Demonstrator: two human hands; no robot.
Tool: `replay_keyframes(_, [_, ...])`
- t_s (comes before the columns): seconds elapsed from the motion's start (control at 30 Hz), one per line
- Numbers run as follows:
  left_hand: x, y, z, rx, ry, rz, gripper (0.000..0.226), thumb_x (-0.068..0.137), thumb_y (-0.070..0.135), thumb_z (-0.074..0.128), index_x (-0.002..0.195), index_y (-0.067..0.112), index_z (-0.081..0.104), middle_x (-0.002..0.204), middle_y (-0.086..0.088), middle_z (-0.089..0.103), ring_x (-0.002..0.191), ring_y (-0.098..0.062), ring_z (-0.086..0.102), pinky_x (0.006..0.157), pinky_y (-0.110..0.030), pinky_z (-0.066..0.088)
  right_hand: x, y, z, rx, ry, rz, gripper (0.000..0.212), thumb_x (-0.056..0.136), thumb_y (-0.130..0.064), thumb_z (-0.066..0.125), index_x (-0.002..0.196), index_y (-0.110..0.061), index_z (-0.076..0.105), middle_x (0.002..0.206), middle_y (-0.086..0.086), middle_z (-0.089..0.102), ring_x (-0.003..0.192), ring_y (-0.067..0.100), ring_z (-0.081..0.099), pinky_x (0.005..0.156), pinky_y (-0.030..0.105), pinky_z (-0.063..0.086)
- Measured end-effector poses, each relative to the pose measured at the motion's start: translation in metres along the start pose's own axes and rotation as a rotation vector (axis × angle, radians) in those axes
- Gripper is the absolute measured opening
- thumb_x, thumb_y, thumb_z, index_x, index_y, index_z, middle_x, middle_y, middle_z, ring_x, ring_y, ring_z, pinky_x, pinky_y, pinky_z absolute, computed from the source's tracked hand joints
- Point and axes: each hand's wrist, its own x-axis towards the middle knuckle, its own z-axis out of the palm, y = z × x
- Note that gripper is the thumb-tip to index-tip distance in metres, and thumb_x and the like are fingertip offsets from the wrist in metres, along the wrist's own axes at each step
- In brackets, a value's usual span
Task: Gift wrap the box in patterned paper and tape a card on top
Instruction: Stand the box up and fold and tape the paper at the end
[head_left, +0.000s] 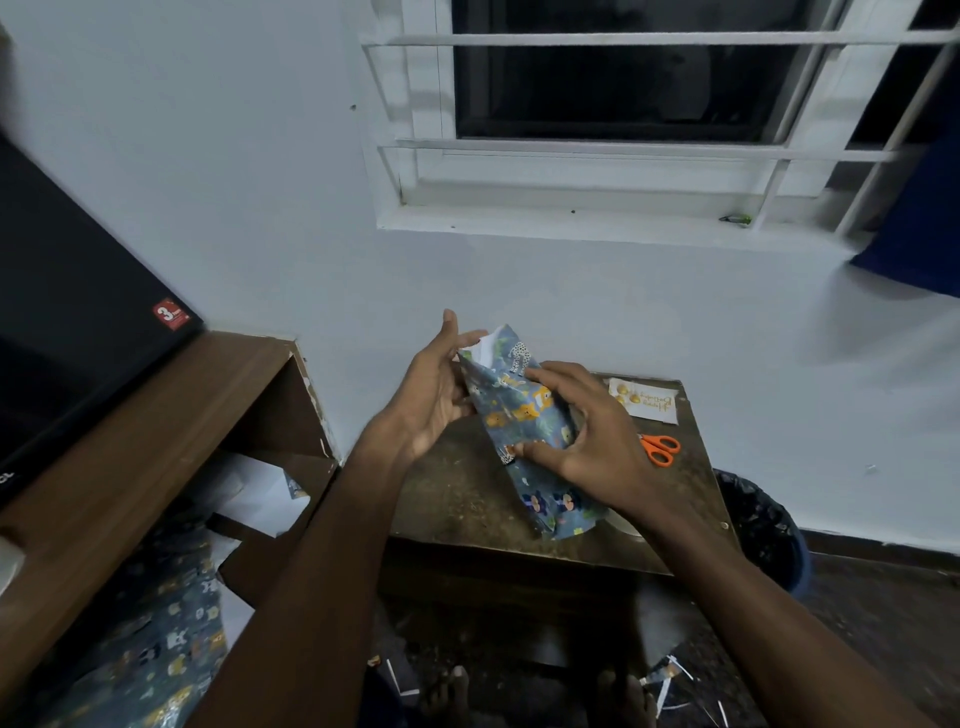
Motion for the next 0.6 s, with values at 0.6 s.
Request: replay_keyframes(0.6, [-0.008,0.014,-0.011,0.552,0.043,-0.116,0.027,0.082,0.001,0.085,0.104,0.016,0.078,0.103,-0.010,0.081,0.088,-0.023,0.076,0.089,-0.037,0.061,-0.006,-0.003,0.008,-0.289,-0.189,-0.195,0.087,0.076,-0.042,0.081,0.154,-0.035,0.044,0.156,-0.018,0.042,0.134,0.009,0.051,0.083,0.037,0.058])
